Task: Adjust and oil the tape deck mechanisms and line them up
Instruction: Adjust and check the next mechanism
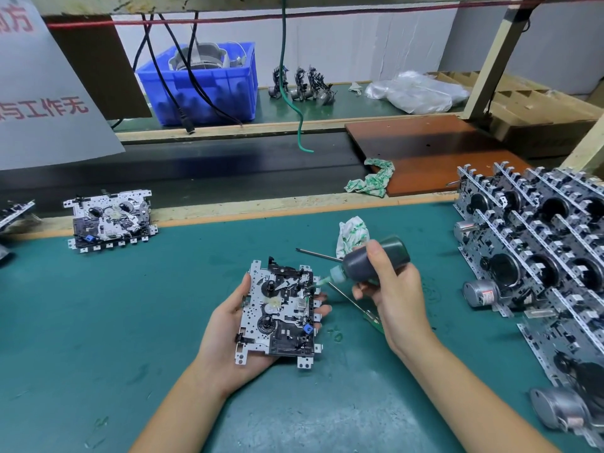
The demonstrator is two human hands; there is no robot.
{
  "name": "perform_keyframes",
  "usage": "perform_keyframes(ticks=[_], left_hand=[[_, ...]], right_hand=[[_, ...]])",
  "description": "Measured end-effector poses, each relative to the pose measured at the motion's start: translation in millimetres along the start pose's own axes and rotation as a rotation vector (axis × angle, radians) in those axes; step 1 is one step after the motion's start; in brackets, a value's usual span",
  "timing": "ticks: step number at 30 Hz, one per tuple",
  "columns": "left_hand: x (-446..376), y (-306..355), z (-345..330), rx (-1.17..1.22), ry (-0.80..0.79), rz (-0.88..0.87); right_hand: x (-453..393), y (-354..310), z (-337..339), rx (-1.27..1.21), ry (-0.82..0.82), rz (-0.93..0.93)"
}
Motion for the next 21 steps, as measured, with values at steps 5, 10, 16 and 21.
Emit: perform_keyframes(ticks=[5, 10, 16, 21], left_hand=[[0.3, 0.7, 1.0, -0.008, 0.023, -0.010], [0.1, 1.5, 4.4, -0.042, 0.055, -0.025], [-0.1, 1.7, 7.6, -0.093, 0.089, -0.052], [-0.1, 0.9, 6.7, -0.103, 0.077, -0.047]], right_hand=[[-10.0, -10.8, 12.8, -0.119, 0.062, 0.023], [-18.8, -23.5, 29.1, 0.134, 0.101, 0.133], [-29.9, -27.9, 46.3, 0.521, 0.133, 0.306], [-37.9, -12.1, 54.8, 0.605, 0.136, 0.211]])
Point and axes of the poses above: each hand's wrist, its own x-axis away from the middle knuckle, its own z-axis out of the back of the hand, y = z × x, the point moved 8 cm from there along -x, towards the middle knuckle, and after that the axes turned 5 degrees about z, right-handed, at the moved point
